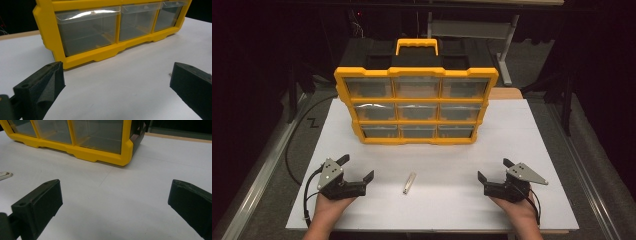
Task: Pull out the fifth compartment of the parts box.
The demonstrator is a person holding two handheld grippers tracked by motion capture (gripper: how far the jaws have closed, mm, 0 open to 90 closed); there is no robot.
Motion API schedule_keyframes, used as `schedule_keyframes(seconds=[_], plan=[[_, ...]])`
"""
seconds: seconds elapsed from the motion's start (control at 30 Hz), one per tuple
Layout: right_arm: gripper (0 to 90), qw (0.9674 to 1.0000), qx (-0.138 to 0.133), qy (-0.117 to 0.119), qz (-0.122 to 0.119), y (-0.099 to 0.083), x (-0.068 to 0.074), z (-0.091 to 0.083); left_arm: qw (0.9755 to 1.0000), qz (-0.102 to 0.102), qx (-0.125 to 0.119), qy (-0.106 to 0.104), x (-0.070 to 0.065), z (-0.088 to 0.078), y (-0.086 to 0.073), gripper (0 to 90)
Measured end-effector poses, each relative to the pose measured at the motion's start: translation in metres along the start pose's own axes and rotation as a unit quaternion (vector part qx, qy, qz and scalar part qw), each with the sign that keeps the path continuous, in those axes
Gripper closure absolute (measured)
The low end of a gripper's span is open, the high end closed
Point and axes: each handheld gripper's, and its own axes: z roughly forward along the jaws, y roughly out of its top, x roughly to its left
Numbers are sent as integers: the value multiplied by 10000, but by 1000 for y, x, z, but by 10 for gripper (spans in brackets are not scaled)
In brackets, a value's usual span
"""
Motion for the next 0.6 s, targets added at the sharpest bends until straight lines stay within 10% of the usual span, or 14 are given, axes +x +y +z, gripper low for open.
schedule_keyframes(seconds=[0.6], plan=[[6, 9996, -121, -51, -256, 5, 7, 2, 9997, 181, 171, -44, -3, 1, -4, 2]])
